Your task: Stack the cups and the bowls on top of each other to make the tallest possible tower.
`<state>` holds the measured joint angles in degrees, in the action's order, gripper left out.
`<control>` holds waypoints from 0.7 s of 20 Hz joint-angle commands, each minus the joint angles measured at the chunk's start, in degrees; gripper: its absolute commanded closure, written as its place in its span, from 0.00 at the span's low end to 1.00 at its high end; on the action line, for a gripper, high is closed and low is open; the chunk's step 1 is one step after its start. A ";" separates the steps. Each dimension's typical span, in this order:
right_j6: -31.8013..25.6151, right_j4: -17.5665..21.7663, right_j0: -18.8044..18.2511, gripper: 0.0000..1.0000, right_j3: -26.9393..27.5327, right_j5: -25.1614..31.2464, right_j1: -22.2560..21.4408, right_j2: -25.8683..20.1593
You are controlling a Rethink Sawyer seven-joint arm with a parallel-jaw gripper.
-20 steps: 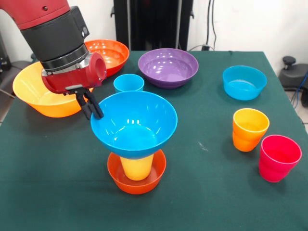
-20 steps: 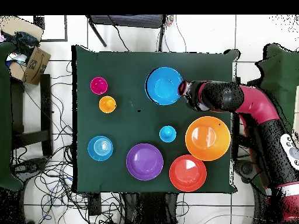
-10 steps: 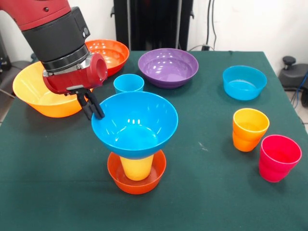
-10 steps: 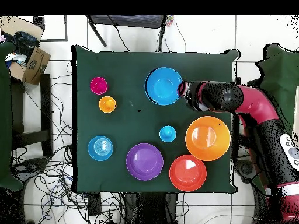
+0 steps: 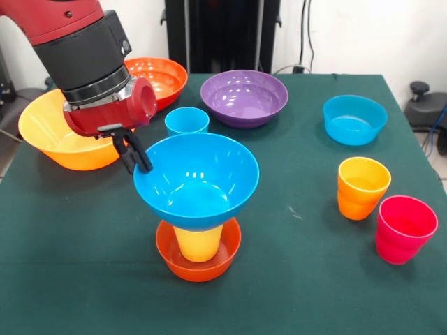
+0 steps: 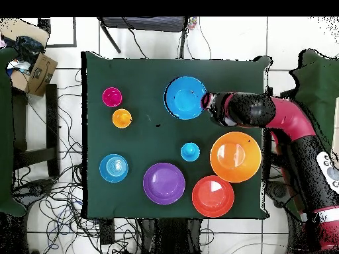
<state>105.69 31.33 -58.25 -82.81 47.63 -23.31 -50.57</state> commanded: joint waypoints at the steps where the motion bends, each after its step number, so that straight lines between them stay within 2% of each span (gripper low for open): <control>1: -14.43 3.01 1.80 1.00 -0.87 0.16 0.94 -0.06; 14: -14.60 3.23 1.69 1.00 -0.77 -0.60 1.12 -0.32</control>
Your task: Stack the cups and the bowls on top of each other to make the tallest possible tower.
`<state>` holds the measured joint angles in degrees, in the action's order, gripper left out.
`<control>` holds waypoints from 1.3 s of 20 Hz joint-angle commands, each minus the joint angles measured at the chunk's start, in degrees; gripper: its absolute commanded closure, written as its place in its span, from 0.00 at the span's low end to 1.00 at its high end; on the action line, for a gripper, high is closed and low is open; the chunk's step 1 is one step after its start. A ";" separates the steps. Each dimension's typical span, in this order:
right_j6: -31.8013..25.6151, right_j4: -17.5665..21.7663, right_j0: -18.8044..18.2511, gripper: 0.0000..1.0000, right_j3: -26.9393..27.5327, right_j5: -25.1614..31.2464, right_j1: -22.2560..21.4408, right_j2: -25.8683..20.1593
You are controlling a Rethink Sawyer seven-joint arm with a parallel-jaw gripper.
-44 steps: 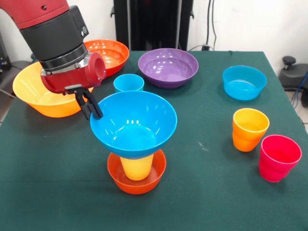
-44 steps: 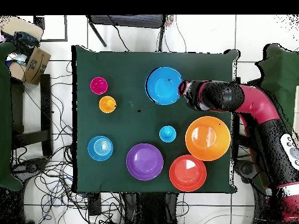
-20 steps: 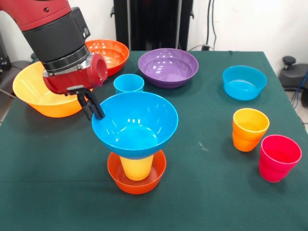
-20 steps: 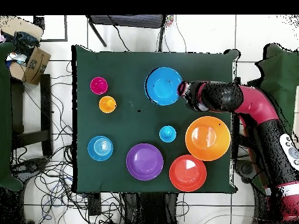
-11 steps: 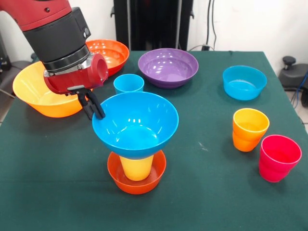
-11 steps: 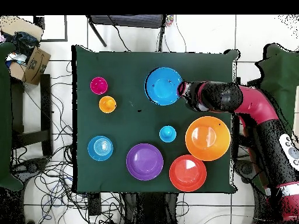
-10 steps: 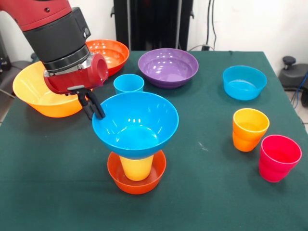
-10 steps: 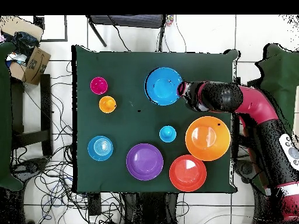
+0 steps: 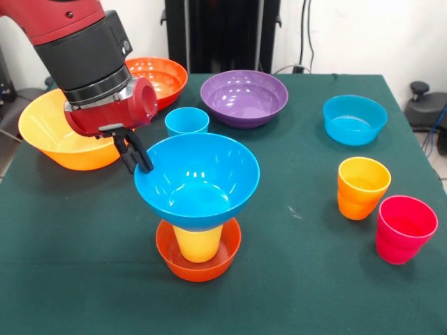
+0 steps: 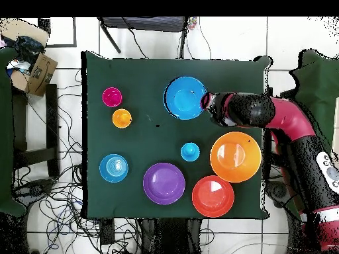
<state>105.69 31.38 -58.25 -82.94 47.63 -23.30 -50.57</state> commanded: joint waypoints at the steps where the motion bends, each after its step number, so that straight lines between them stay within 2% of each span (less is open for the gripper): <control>1: -14.57 3.22 1.72 1.00 -0.61 -0.60 1.07 -0.29; 3: -14.48 3.20 1.80 1.00 -0.49 -0.42 1.03 -0.19; 4: -14.43 3.14 1.85 0.00 -0.43 -0.24 1.03 -0.11; 15: -14.57 3.39 1.44 0.00 -0.98 -0.84 0.74 -0.27; 22: -13.76 2.13 1.91 0.00 0.01 1.98 0.66 0.42; 26: -12.30 0.61 1.41 0.00 -1.34 3.46 -1.83 0.00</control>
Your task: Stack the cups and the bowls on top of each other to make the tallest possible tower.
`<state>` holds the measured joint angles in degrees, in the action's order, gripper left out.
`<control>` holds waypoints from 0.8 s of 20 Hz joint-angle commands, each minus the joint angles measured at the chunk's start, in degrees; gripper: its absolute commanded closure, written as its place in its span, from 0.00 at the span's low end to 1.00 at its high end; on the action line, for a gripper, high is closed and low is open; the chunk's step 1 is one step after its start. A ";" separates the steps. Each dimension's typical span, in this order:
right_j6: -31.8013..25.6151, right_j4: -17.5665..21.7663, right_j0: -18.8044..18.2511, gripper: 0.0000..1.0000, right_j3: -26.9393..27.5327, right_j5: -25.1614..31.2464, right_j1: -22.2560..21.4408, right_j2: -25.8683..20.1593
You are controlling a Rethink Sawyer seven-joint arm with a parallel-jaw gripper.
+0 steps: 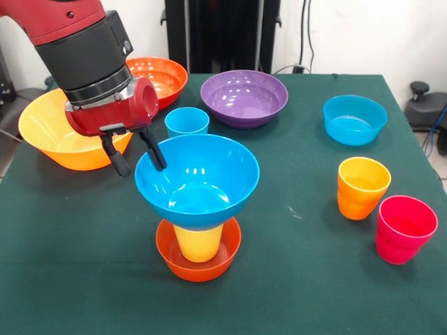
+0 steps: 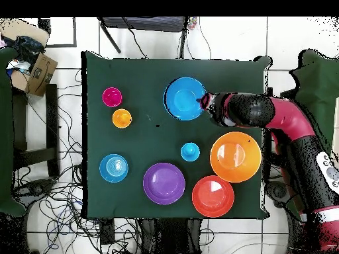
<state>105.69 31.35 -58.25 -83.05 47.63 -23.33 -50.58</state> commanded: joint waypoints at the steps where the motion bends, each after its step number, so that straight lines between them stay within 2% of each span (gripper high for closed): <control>1: -11.79 0.06 1.21 0.00 -1.77 3.82 -2.46 -0.21; 16: -10.54 -3.18 0.82 0.00 -4.04 4.15 -4.58 -0.04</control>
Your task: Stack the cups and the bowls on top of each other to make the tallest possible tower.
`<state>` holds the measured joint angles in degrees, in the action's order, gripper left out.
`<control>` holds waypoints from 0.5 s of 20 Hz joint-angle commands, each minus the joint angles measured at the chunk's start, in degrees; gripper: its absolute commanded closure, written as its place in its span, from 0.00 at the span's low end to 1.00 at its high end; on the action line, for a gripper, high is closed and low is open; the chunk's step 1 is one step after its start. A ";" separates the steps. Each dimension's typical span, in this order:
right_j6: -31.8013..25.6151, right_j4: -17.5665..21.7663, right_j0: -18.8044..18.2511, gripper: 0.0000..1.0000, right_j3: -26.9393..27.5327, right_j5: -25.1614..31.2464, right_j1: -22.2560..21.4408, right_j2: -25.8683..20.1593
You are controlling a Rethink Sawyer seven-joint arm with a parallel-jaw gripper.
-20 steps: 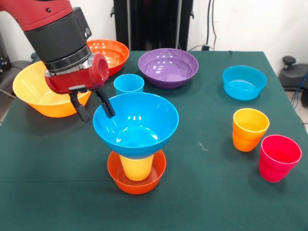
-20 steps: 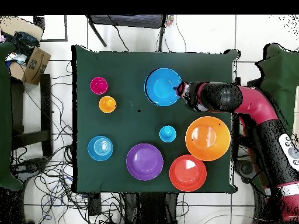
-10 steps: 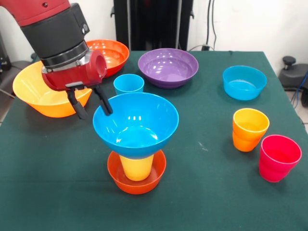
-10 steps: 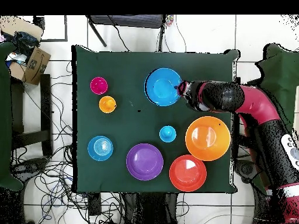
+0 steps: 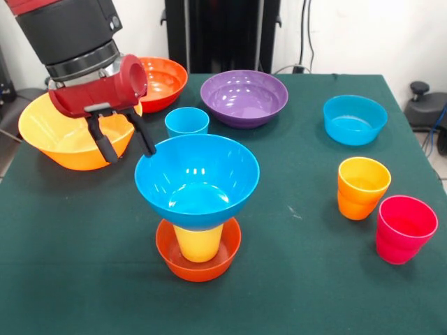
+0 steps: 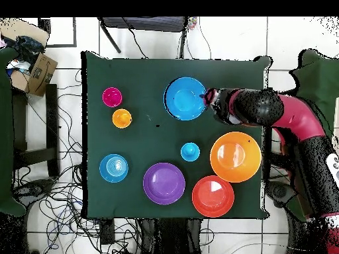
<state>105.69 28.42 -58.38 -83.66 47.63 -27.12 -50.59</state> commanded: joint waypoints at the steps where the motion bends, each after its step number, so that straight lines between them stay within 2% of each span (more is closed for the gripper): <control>1: -10.60 -0.43 0.93 0.00 -3.50 4.43 -1.08 -0.06; 4: -10.55 -1.05 0.83 0.00 -3.91 5.54 -2.40 -0.12; 10: -9.61 -3.40 0.73 0.00 -5.28 9.95 -7.86 0.01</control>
<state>105.69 26.65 -58.54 -85.11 48.04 -30.44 -50.59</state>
